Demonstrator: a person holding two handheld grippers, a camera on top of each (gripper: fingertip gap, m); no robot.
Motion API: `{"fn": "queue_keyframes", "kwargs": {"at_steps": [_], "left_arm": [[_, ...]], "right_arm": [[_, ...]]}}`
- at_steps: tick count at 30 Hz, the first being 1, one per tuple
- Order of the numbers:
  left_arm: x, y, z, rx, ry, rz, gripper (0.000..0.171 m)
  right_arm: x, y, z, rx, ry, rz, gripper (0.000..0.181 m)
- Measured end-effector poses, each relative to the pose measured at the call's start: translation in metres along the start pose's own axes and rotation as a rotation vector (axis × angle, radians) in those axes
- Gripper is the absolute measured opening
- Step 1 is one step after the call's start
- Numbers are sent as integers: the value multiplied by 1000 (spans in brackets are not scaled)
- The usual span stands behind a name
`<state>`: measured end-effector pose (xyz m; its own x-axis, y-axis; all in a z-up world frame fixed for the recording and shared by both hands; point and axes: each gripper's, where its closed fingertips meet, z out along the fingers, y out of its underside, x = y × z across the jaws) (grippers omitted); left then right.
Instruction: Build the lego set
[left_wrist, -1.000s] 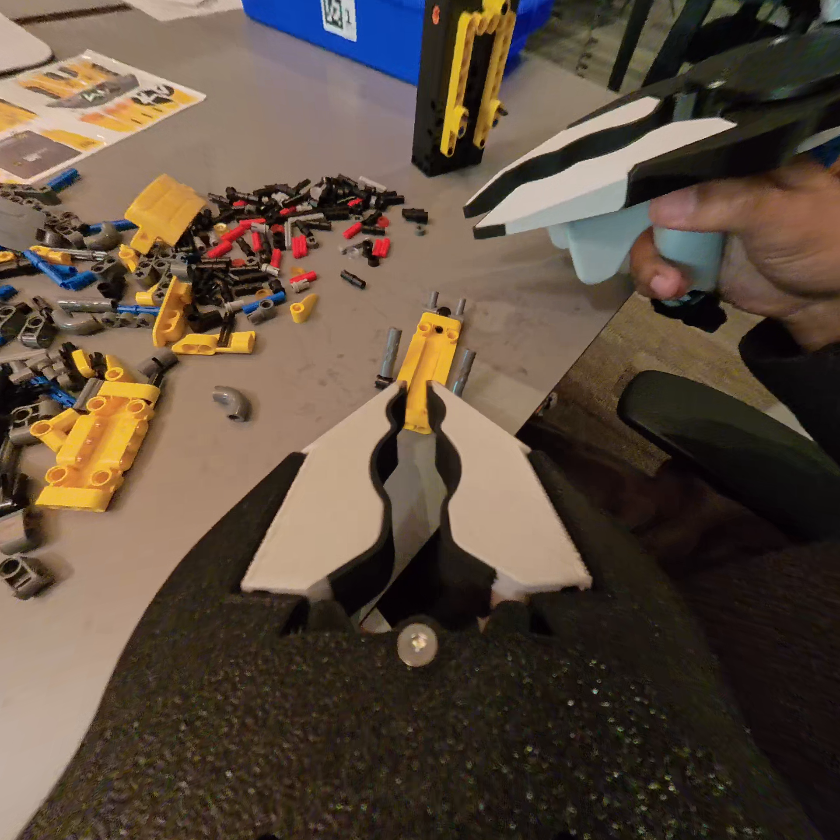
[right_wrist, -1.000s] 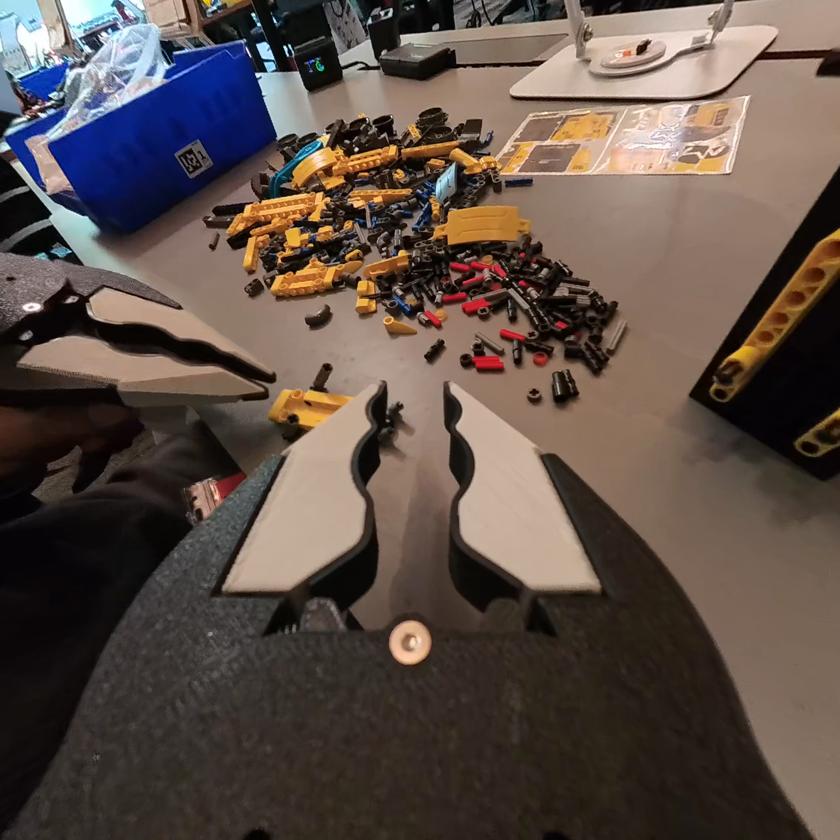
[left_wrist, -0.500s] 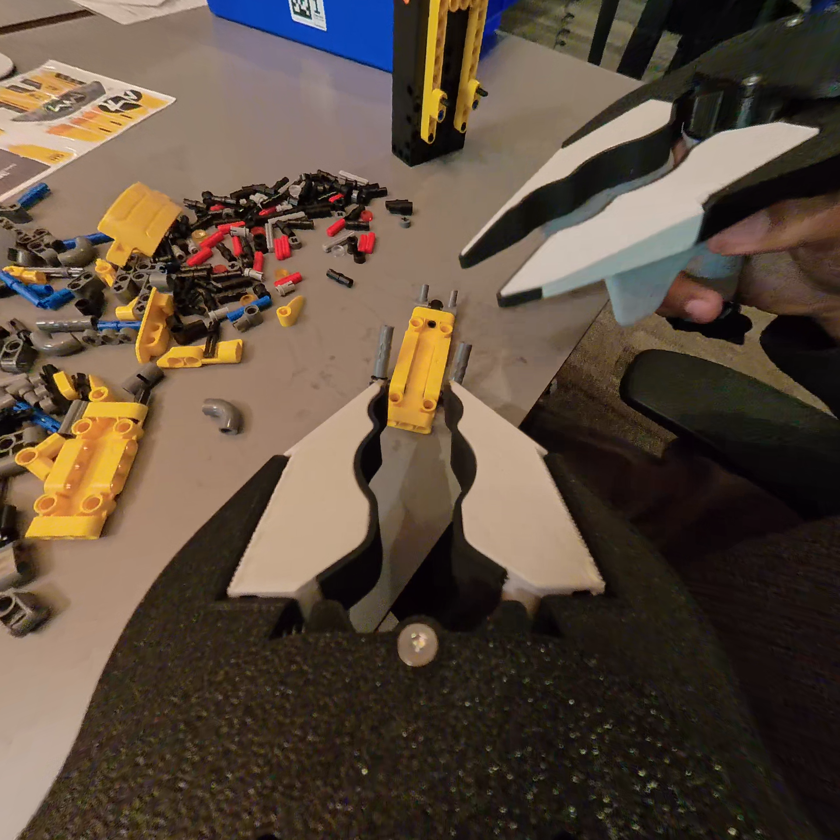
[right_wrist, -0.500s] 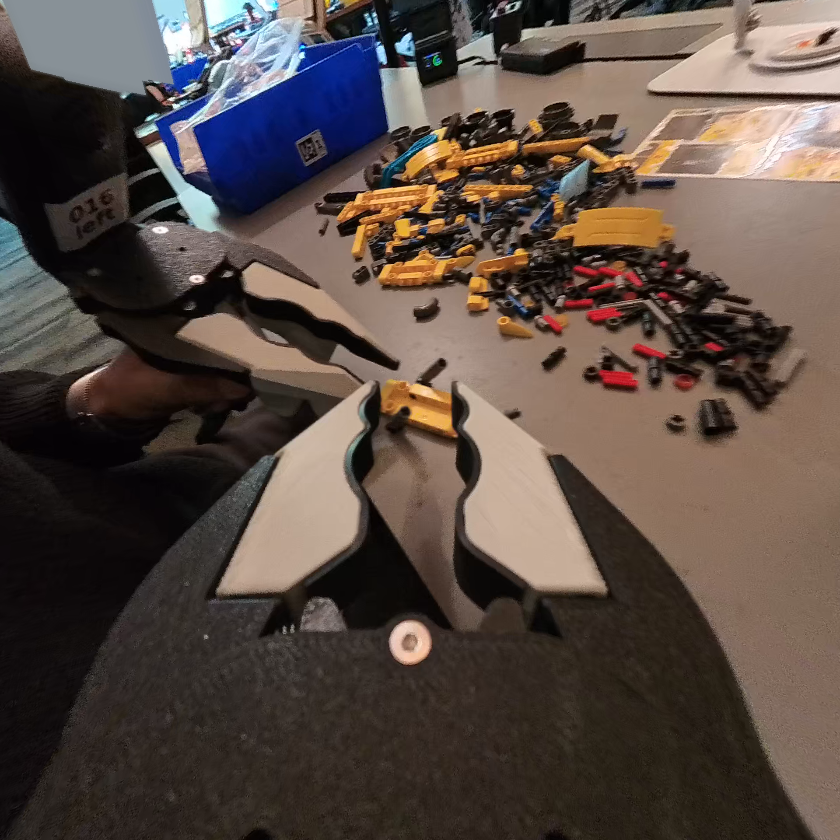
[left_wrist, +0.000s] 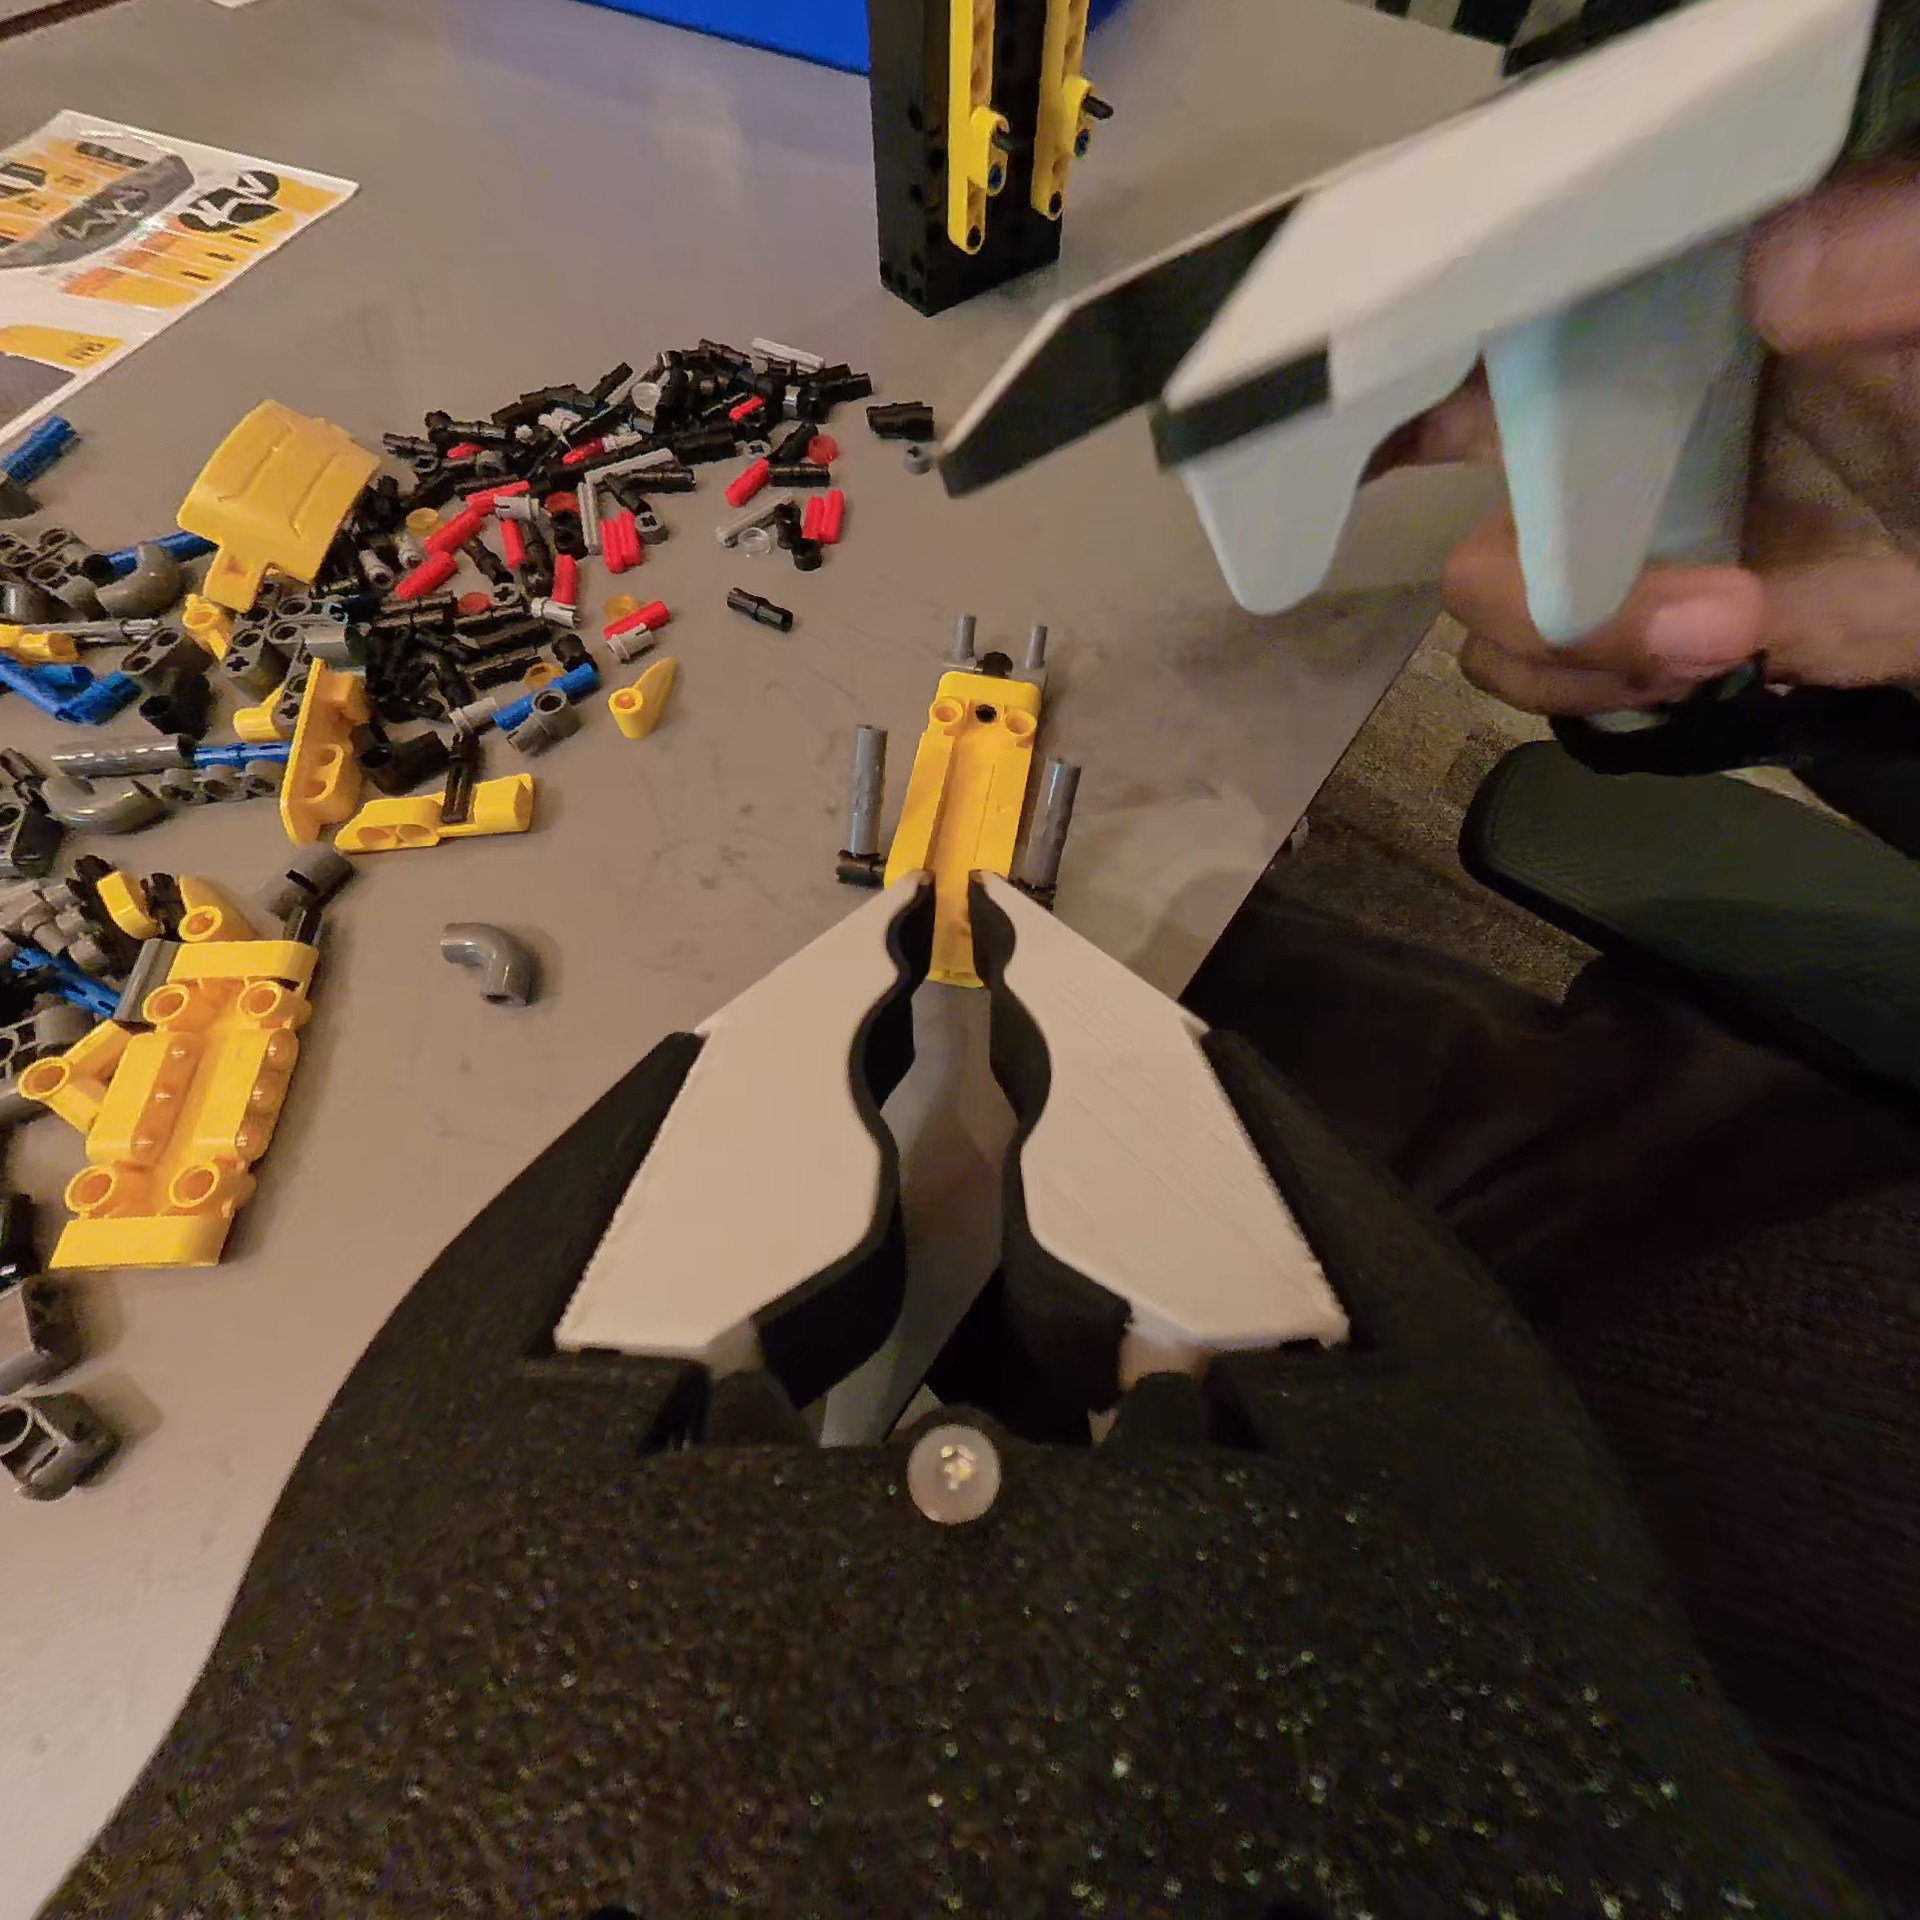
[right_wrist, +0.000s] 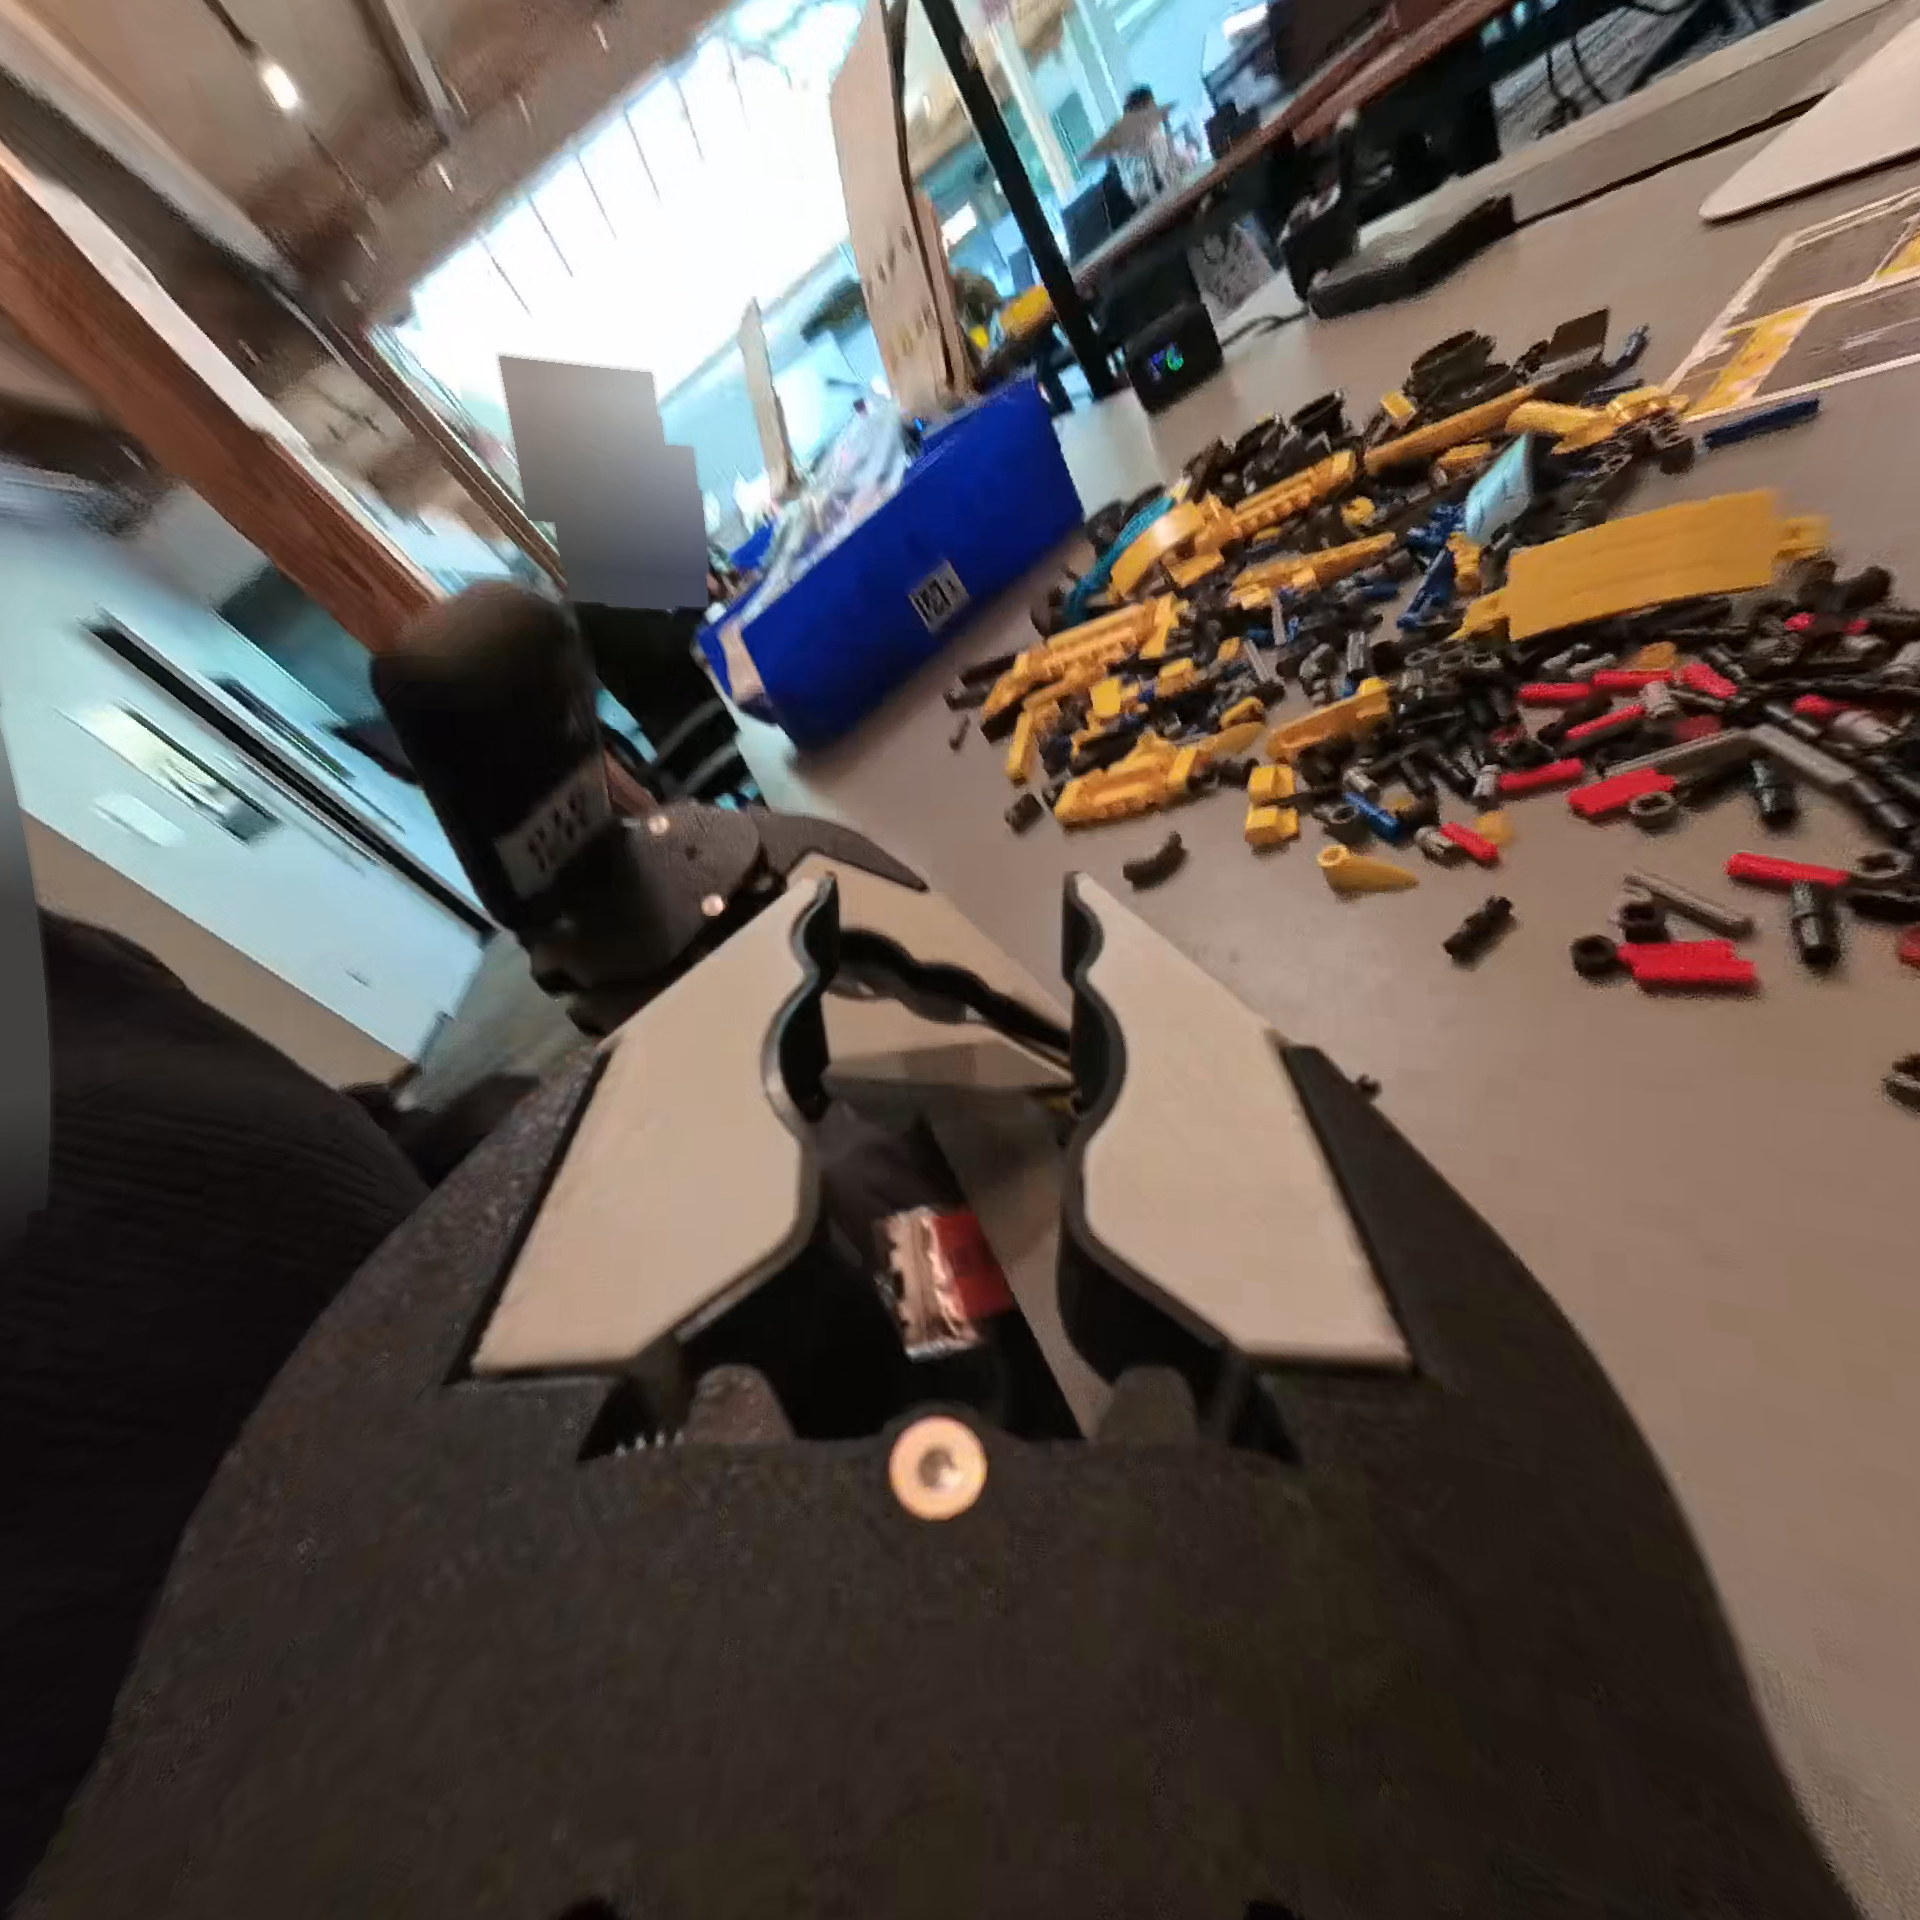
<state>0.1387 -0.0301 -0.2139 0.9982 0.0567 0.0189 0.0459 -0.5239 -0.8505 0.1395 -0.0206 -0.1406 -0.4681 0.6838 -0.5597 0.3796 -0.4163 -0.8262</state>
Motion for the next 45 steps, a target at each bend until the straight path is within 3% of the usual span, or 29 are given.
{"fn": "queue_keyframes", "kwargs": {"at_steps": [3,5,8,12,22,30,35,45], "left_arm": [[0,0,1,-4,-6,5,5],[-2,-2,1,-2,-16,7,5],[-2,-3,4,-14,-11,2,0],[-3,-3,7,-26,-3,-12,0],[-3,-2,7,-42,13,-16,0],[-3,-2,6,-32,15,-19,0],[-3,-2,6,-31,13,-20,0],[-3,-2,7,-30,11,-19,0]], "right_arm": [[25,5,2,-70,138,-25,38],[45,13,-1,-162,286,-130,5],[59,22,2,-265,375,-191,0],[61,36,14,-343,363,-178,0],[58,38,19,-344,319,-157,0],[41,23,21,-255,237,-183,0],[50,31,23,-321,297,-256,0],[51,29,20,-285,289,-220,0]]}}
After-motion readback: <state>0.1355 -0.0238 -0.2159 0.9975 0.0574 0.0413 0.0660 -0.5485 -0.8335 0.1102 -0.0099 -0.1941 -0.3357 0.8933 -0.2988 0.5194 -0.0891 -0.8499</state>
